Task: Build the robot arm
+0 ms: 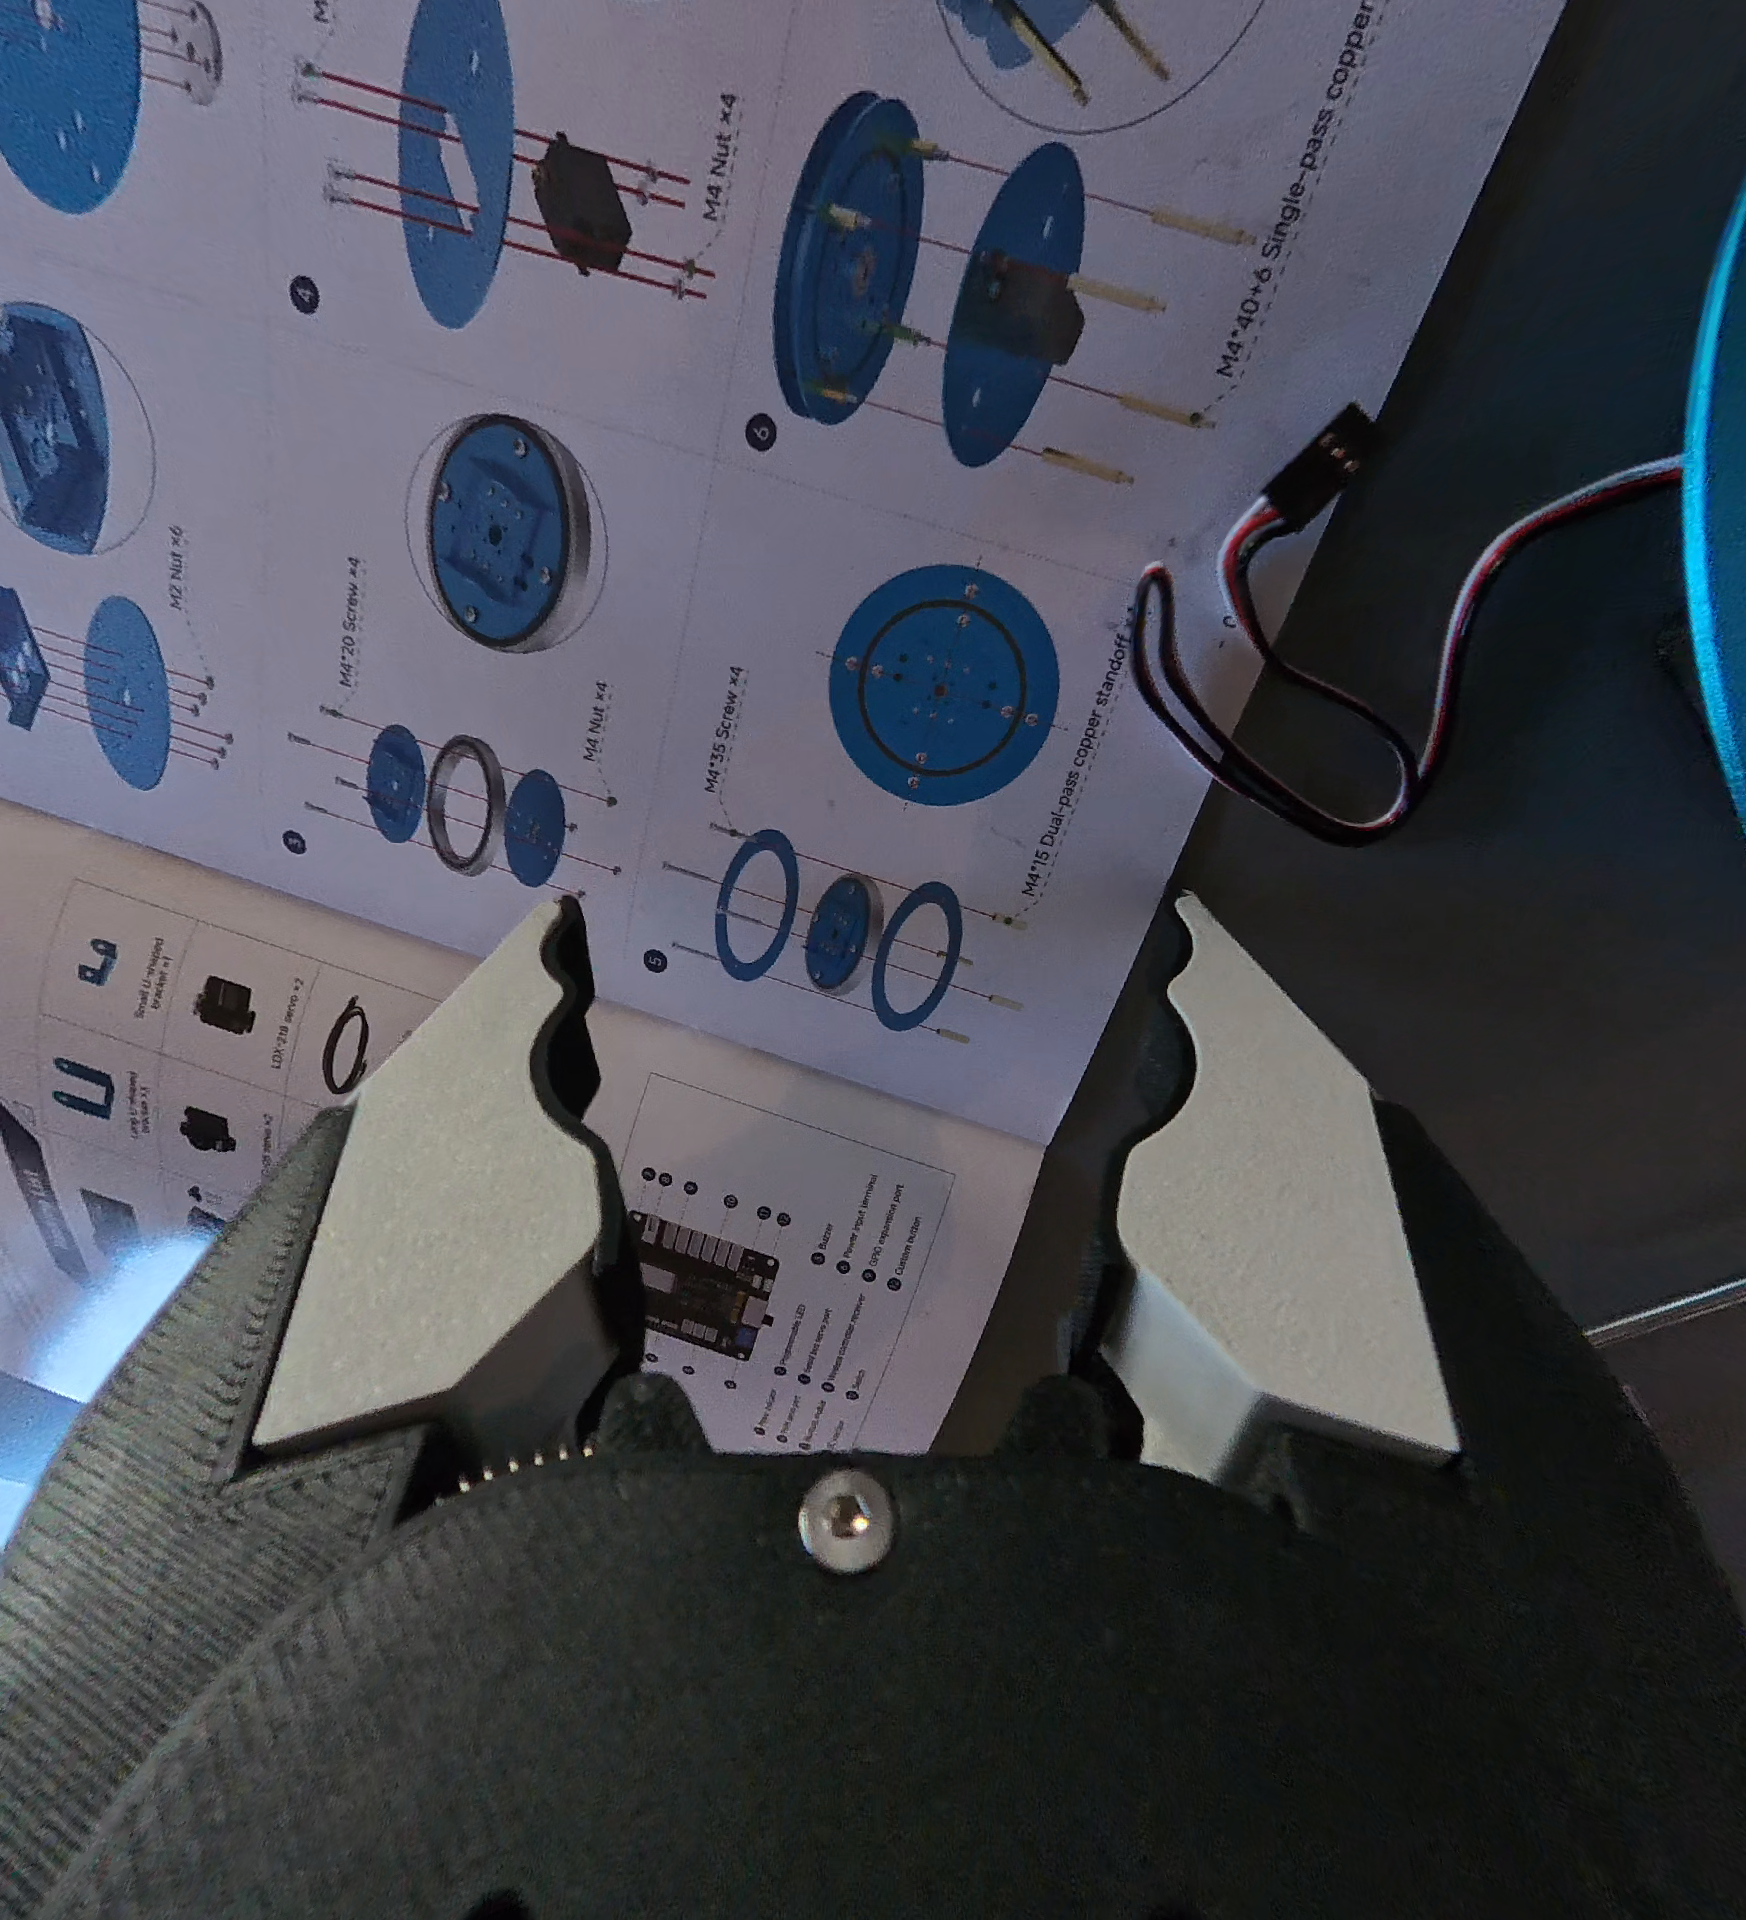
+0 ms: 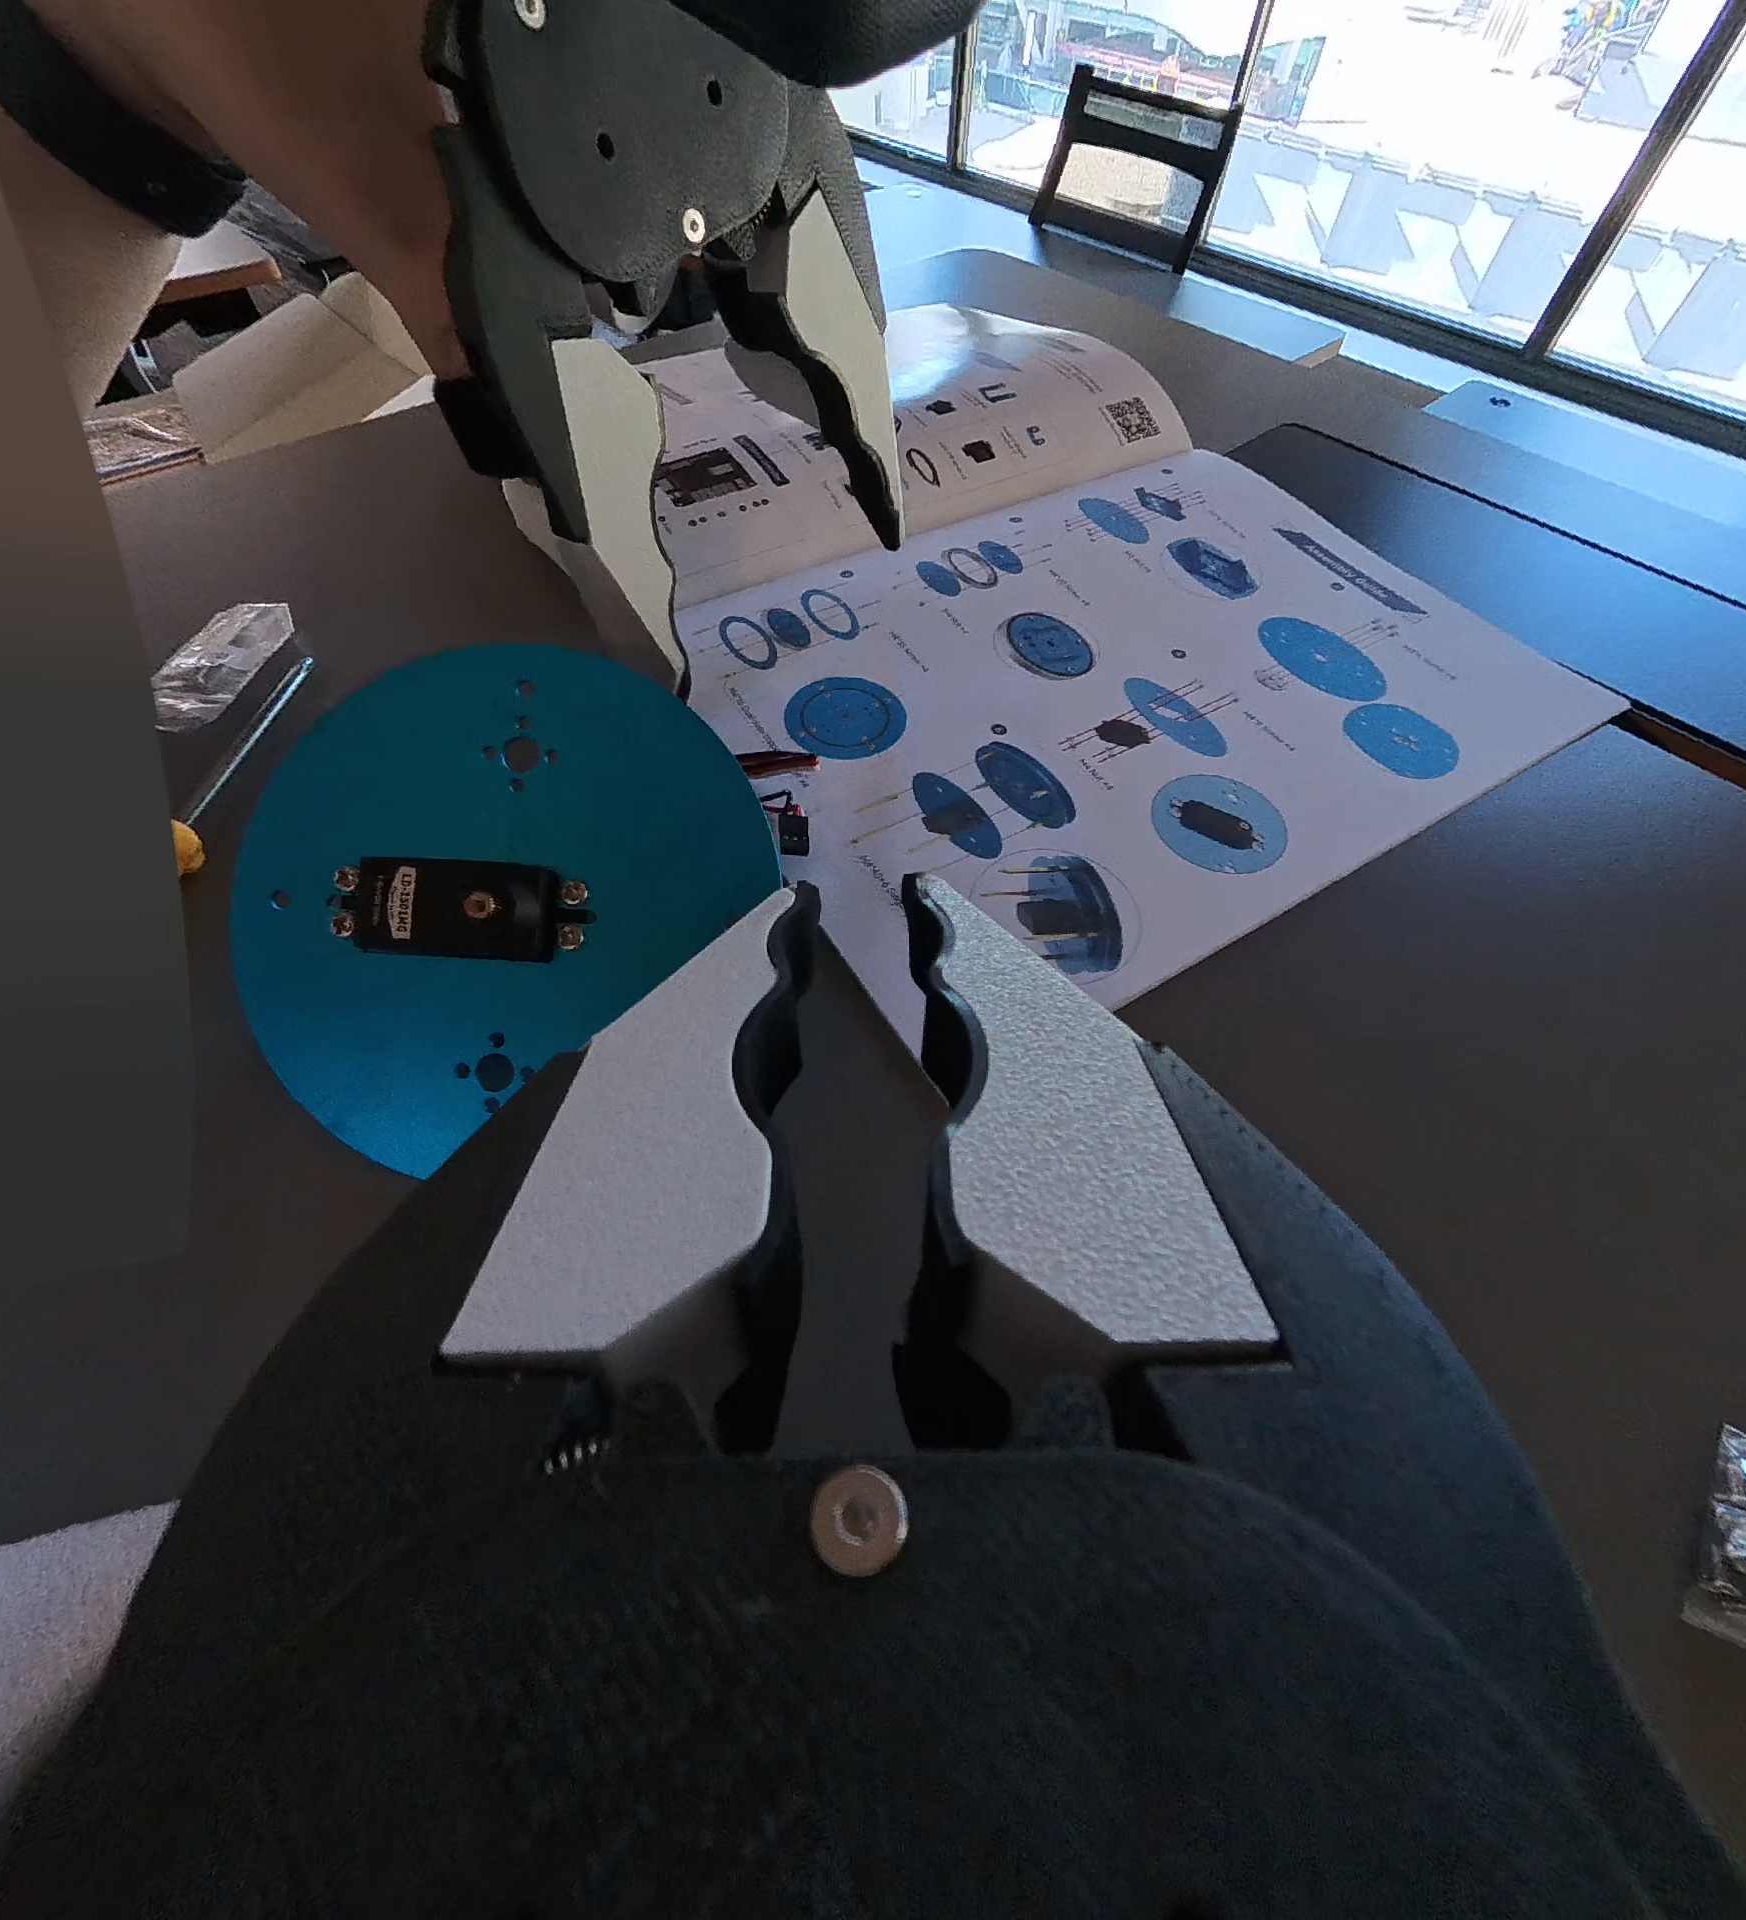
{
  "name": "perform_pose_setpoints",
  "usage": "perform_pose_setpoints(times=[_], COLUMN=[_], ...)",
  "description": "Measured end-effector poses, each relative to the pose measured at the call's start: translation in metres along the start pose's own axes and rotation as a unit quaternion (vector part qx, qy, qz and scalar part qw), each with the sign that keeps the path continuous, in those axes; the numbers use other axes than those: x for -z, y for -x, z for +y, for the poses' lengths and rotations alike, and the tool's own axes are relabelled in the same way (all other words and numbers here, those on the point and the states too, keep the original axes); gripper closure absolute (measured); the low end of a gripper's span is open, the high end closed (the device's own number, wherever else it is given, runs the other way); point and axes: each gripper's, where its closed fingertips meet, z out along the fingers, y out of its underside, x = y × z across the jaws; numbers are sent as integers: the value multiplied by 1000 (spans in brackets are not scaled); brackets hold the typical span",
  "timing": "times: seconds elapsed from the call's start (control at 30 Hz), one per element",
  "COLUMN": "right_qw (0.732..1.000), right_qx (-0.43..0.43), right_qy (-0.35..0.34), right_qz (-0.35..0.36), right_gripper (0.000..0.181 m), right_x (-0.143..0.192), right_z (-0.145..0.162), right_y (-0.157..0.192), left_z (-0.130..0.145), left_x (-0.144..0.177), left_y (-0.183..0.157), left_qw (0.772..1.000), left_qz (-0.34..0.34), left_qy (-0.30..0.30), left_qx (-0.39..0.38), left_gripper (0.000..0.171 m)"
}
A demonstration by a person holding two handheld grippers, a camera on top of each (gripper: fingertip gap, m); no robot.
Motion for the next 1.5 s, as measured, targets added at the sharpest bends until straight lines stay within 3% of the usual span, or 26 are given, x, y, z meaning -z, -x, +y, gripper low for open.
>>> perform_pose_setpoints(times=[0.3,0.37,0.47,0.57,0.63,0.7,0.77,0.87,0.97,1.1,1.33,1.5], right_qw=[1000,1000,1000,1000,999,998,996,992,990,984,979,980], right_qx=[2,-1,-3,-12,-21,-31,-46,-85,-104,-126,-108,-63], right_qy=[2,3,8,14,16,16,26,55,65,105,164,181], right_qz=[5,6,11,20,28,45,66,72,72,71,62,52], right_gripper=[165,165,165,160,157,154,142,125,117,92,77,74], right_x=[0,0,-1,-1,-2,-2,-5,-16,-27,-42,-71,-74], right_z=[1,2,4,7,9,11,16,23,24,24,33,37], right_y=[-3,-5,-8,-12,-17,-25,-37,-48,-54,-62,-76,-72], left_z=[-1,-3,-9,-5,1,5,22,67,84,111,127,133], left_x=[-4,-4,-3,6,26,52,69,60,45,31,6,4], left_y=[9,13,23,30,45,74,109,148,157,159,149,140], left_qw=[999,999,998,998,993,976,945,903,879,884,892,903], left_qz=[15,6,-19,-31,-39,-59,-74,-83,-49,-57,-38,-41], left_qy=[-8,-14,-30,-43,-77,-153,-216,-231,-247,-201,-139,-92], left_qx=[44,51,54,43,78,141,235,354,404,419,429,418], left_gripper=[64,70,91,89,94,96,97,98,90,68,43,46])
